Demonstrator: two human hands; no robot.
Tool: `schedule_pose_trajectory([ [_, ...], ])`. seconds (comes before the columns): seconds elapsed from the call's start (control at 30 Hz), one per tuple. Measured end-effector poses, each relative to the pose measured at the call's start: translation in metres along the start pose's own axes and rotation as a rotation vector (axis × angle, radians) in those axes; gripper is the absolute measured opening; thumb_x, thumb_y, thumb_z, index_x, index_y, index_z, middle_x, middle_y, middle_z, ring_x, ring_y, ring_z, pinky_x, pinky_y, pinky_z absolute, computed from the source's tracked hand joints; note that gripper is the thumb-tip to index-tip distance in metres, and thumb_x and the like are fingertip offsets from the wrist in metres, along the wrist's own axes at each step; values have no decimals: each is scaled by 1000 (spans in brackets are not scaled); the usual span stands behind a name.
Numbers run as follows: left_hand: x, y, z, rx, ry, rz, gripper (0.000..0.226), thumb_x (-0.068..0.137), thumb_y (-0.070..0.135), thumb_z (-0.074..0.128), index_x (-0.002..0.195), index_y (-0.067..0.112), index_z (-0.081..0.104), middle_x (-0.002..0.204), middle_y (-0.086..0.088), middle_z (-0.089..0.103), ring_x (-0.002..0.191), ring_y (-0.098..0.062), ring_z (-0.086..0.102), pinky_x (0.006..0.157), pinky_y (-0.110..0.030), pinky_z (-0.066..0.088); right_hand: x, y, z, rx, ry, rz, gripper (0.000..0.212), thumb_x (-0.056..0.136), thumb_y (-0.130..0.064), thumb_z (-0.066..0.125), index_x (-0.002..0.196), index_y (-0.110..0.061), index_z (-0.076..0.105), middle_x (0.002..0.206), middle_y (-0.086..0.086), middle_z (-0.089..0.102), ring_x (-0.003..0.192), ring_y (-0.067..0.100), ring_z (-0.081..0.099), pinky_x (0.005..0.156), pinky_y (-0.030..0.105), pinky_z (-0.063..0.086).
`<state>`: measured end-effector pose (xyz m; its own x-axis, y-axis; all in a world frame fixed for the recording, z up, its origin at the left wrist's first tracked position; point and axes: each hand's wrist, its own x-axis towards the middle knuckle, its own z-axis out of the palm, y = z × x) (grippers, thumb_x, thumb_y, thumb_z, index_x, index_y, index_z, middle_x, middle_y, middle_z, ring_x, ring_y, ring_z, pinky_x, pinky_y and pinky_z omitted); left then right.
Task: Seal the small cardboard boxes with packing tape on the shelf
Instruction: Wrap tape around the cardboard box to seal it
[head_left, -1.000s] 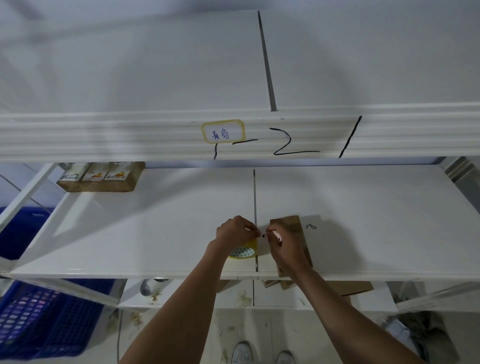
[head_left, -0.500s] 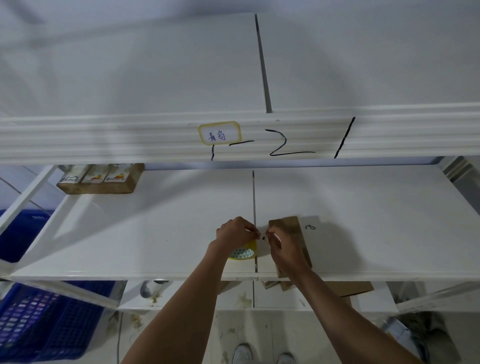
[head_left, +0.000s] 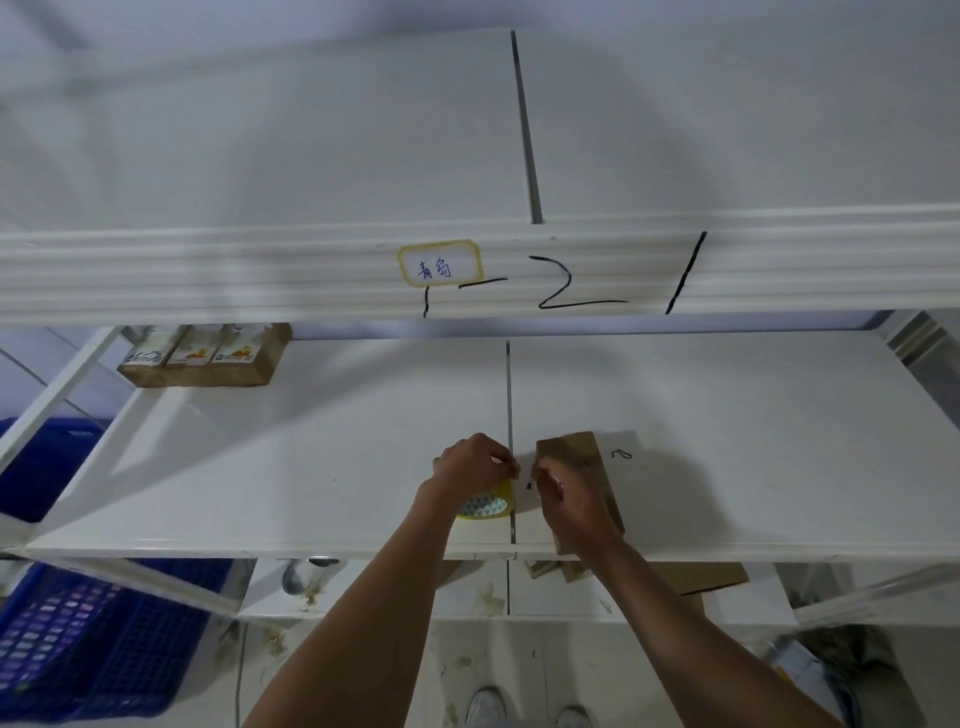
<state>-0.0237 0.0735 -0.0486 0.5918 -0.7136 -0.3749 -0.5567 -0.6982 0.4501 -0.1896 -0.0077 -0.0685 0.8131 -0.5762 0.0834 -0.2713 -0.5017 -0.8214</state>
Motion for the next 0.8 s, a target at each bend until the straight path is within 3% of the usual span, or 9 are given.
schedule_pose_trajectory([
  [0.23, 1, 4, -7, 92, -88, 13, 39, 90, 64, 56, 115, 37, 68, 114, 5, 69, 96, -21, 64, 91, -38, 53, 0, -3, -3, 52, -16, 31, 20, 101, -11, 51, 84, -15, 60, 67, 0, 60, 56, 5, 50, 54, 17, 40],
  [0.43, 2, 12, -15, 116, -190, 58, 21, 82, 62, 66, 87, 42, 67, 107, 7, 67, 97, -21, 62, 94, -41, 53, 2, -2, -2, 218, 250, 194, 17, 98, -4, 52, 86, -9, 63, 75, 7, 64, 65, 14, 56, 59, 19, 42],
  [0.5, 2, 13, -15, 91, -196, 69, 19, 84, 57, 68, 89, 38, 69, 105, 8, 64, 98, -20, 61, 95, -39, 52, 5, 0, -2, 237, 272, 216, 16, 96, -2, 53, 86, -9, 63, 76, 5, 65, 69, 15, 59, 62, 22, 45],
  [0.67, 0, 5, -13, -42, -173, 49, 22, 85, 51, 72, 93, 31, 73, 97, 7, 63, 96, -16, 60, 86, -31, 49, 5, -8, -1, 278, 305, 232, 12, 98, -2, 54, 89, -3, 62, 81, 8, 66, 74, 17, 61, 60, 11, 44],
  [0.8, -7, 5, -10, -120, -159, 6, 26, 87, 50, 71, 99, 28, 74, 99, 6, 62, 94, -17, 59, 78, -29, 45, 5, -9, -1, 365, 298, 275, 12, 99, -4, 52, 92, 0, 61, 86, 15, 66, 75, 23, 63, 57, 13, 49],
])
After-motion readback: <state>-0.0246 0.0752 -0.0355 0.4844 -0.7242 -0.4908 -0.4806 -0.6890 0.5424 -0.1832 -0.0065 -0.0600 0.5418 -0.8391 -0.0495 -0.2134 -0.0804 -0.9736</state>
